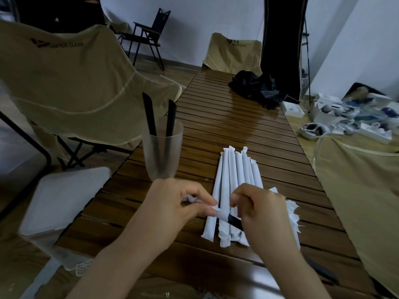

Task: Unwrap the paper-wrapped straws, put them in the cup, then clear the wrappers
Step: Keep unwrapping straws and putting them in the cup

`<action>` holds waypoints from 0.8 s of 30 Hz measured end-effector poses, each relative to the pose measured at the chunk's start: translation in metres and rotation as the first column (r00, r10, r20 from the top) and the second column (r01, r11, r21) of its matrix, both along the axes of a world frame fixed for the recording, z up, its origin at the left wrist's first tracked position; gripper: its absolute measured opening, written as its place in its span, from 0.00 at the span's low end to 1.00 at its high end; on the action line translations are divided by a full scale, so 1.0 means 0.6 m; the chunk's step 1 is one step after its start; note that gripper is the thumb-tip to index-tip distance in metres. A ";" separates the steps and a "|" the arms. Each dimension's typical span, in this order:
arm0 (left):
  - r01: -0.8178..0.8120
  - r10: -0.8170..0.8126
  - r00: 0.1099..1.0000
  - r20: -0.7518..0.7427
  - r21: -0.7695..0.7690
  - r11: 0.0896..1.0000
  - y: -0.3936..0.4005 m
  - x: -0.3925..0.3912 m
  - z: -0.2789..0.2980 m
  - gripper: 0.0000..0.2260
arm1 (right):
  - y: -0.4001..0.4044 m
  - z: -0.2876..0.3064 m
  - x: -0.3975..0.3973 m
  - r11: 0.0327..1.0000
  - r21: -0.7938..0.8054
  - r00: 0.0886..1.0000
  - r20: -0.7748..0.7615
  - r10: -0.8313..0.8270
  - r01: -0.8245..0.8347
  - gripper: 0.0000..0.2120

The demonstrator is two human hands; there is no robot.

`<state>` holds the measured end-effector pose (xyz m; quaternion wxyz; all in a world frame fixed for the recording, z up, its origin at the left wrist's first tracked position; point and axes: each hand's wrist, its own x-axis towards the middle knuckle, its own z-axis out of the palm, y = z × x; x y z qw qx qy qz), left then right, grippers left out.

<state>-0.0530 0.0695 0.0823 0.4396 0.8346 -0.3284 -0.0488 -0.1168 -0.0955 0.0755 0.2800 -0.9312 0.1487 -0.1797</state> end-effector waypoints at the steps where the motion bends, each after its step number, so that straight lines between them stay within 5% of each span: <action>1: -0.006 0.006 1.000 -0.002 -0.004 1.000 0.002 0.000 0.001 0.03 | -0.009 -0.001 -0.001 1.000 0.001 1.000 0.009 -0.024 0.024 0.14; 7: -0.108 0.107 0.994 -0.010 -0.005 0.994 0.010 0.011 -0.008 0.03 | -0.066 -0.006 -0.009 0.978 -0.104 0.982 -0.037 -0.187 0.182 0.04; 13: -0.093 0.095 0.995 -0.042 0.040 0.995 0.011 0.011 -0.015 0.03 | -0.081 -0.019 -0.006 0.980 -0.035 0.969 -0.150 -0.197 0.194 0.18; 17: -0.096 0.098 0.994 -0.054 0.046 0.994 0.010 0.011 -0.016 0.03 | -0.053 -0.001 -0.004 0.999 -0.024 0.999 -0.038 0.029 -0.030 0.12; 20: -0.104 0.107 0.993 -0.055 0.048 0.993 0.011 0.012 -0.015 0.05 | -0.022 0.011 -0.005 0.954 0.103 0.951 -0.106 0.291 -0.281 0.08; 24: -0.128 0.130 0.991 -0.038 0.068 0.989 0.011 0.013 -0.015 0.05 | -0.007 0.001 0.000 0.934 0.169 0.928 -0.156 0.339 -0.313 0.06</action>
